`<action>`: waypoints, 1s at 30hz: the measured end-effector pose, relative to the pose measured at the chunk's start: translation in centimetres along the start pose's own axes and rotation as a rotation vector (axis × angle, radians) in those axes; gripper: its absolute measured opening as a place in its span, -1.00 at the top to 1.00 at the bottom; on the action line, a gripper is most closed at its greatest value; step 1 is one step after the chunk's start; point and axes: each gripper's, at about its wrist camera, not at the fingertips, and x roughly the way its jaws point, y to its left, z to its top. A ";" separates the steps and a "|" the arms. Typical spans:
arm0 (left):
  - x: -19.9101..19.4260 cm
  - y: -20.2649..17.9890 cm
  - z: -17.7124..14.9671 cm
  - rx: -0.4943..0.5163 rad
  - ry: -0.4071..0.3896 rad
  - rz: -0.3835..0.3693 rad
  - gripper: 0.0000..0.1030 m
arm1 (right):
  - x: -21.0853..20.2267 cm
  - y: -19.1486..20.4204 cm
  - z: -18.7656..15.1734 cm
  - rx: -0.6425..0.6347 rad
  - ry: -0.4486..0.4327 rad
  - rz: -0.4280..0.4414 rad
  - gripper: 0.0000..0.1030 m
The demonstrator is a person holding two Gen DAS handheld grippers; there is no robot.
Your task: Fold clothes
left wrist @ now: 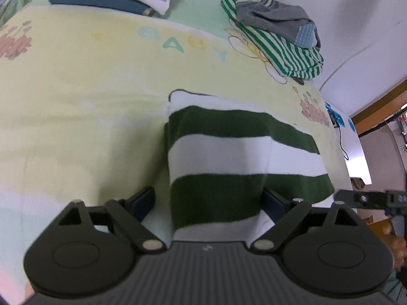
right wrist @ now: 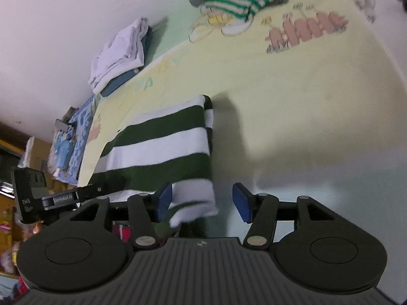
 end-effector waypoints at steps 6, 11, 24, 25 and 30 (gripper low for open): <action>0.4 -0.2 0.6 0.050 0.022 -0.005 -0.79 | 2.4 -0.3 1.2 0.025 0.055 0.055 -0.06; 0.7 -0.1 1.1 0.070 0.029 -0.025 -0.81 | 3.3 -0.2 1.5 0.042 0.082 0.074 -0.06; 1.8 -0.6 1.9 0.108 0.062 -0.118 -0.95 | 5.1 0.9 2.5 -0.019 0.155 0.165 -0.09; 1.8 -0.5 1.8 0.110 0.062 -0.127 -0.95 | 5.1 0.7 2.6 -0.012 0.160 0.169 -0.10; 1.5 -0.2 1.5 0.097 0.046 -0.134 -0.82 | 5.0 0.4 2.5 -0.001 0.157 0.183 -0.10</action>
